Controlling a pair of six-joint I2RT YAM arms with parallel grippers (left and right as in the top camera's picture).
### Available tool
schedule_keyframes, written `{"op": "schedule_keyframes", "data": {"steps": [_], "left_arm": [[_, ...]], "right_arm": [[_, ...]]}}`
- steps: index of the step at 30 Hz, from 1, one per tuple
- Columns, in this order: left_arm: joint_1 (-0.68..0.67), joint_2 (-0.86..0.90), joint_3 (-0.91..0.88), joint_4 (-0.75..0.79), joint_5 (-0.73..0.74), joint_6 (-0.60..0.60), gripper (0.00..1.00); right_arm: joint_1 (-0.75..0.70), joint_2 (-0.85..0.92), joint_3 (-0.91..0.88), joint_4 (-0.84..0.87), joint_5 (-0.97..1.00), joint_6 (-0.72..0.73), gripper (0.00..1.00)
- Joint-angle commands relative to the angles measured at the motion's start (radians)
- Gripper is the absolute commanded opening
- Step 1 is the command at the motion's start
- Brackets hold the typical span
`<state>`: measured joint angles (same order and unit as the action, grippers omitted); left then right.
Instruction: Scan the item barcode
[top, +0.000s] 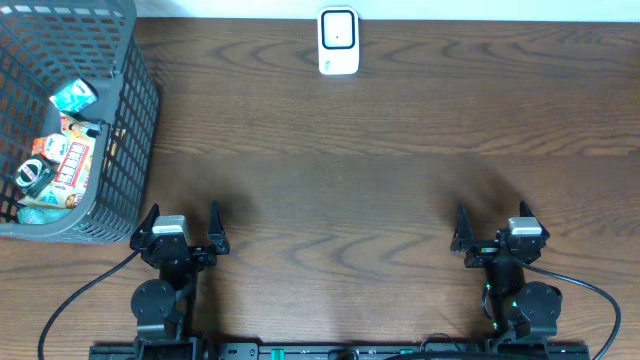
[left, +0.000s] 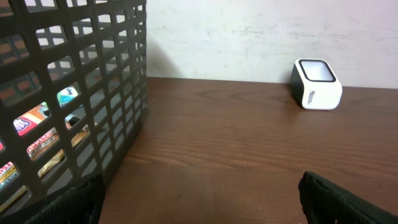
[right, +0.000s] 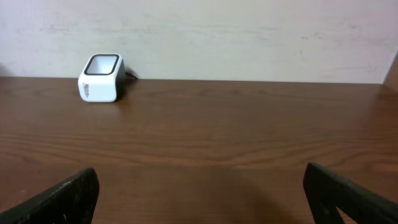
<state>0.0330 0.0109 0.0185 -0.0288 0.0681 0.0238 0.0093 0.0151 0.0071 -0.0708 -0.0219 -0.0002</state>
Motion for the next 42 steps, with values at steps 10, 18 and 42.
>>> {"op": "schedule_keyframes", "data": {"steps": [10, 18, 42], "left_arm": [[0.005, 0.001, -0.014, 0.068, 0.347, -0.240, 0.98], [0.005, 0.001, -0.014, 0.546, 0.489, -0.396, 0.98], [0.073, 0.974, 1.434, -0.406, 0.348, 0.037, 0.98]], "right_arm": [[0.000, 0.003, -0.002, -0.004, 0.008, 0.014, 0.99], [0.000, 0.003, -0.002, -0.004, 0.008, 0.014, 0.99], [0.000, 0.003, -0.002, -0.004, 0.008, 0.014, 0.99]]}}
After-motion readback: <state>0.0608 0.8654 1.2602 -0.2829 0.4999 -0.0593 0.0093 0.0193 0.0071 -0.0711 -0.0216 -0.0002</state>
